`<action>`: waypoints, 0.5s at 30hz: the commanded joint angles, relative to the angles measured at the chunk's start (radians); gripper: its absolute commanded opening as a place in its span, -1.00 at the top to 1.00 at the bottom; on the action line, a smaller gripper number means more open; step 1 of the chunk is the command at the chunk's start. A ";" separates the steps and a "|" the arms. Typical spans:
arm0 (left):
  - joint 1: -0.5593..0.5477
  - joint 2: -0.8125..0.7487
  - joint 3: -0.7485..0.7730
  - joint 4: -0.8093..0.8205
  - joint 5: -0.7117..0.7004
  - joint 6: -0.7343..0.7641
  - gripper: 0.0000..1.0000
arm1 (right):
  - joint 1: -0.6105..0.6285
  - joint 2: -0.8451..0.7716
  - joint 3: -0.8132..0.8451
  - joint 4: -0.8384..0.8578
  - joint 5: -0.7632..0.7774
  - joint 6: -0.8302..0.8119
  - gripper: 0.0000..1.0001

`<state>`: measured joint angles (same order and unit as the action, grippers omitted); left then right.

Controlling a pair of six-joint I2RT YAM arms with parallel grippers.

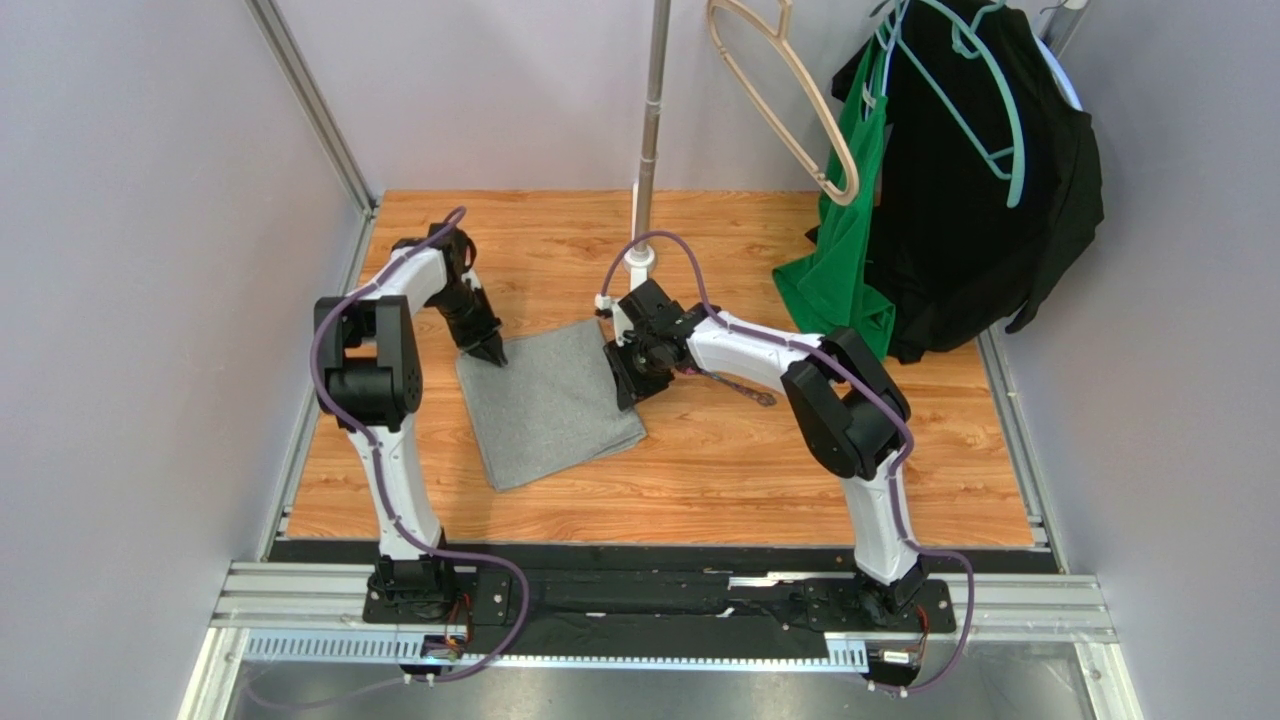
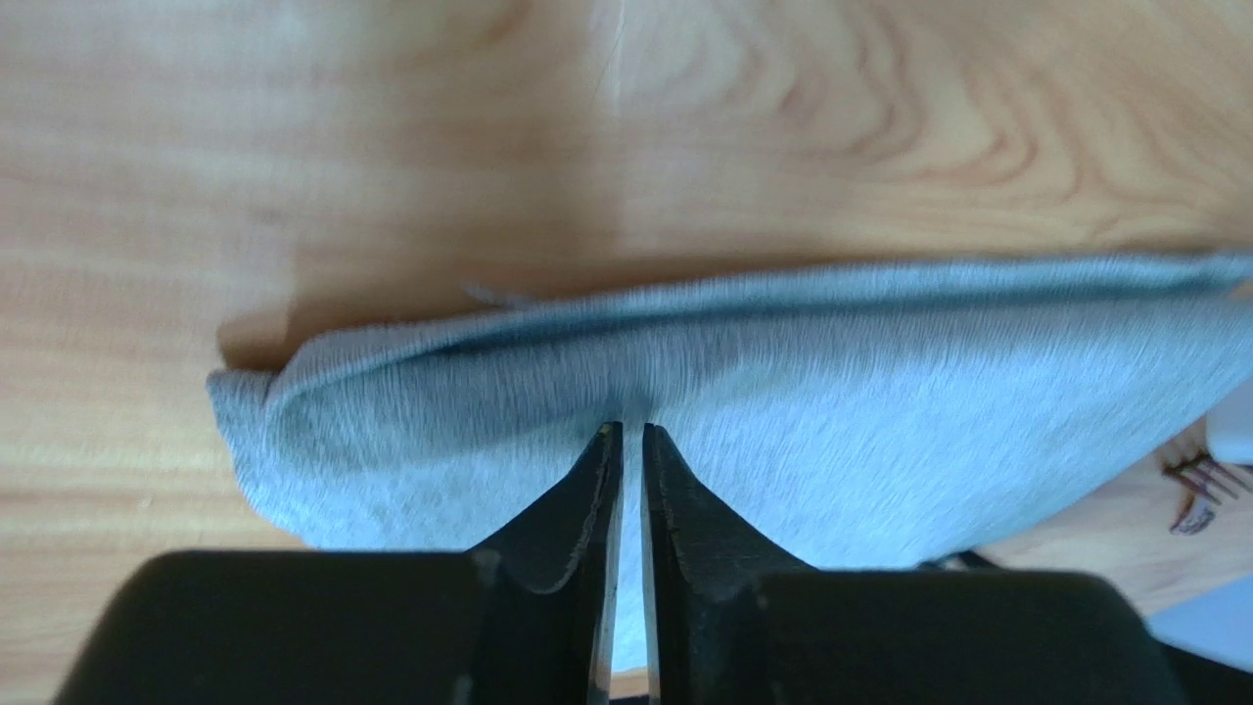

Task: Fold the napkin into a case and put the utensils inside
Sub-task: Smooth out the lower triangle-folded napkin at the center of the board, then pick up the lower triangle-folded napkin from the center of the board.

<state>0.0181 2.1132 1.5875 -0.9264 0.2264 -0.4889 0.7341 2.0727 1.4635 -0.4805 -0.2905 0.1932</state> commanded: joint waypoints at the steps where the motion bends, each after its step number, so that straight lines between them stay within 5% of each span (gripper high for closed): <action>1: 0.037 -0.240 -0.085 0.006 -0.012 0.024 0.26 | 0.004 -0.047 0.100 -0.089 0.131 -0.087 0.37; 6: 0.130 -0.325 -0.064 -0.057 -0.070 0.085 0.09 | 0.086 -0.125 0.177 -0.150 0.246 -0.109 -0.34; 12: 0.154 -0.144 0.098 -0.129 -0.009 0.259 0.21 | 0.238 -0.008 0.382 -0.224 0.159 -0.034 -1.00; 15: 0.154 -0.124 0.115 -0.088 -0.016 0.262 0.23 | 0.283 0.061 0.458 -0.215 0.117 0.041 -1.00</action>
<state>0.1844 1.9408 1.6772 -1.0019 0.2020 -0.3061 0.9695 2.0590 1.8362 -0.6765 -0.1104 0.1471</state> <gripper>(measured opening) 0.391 0.997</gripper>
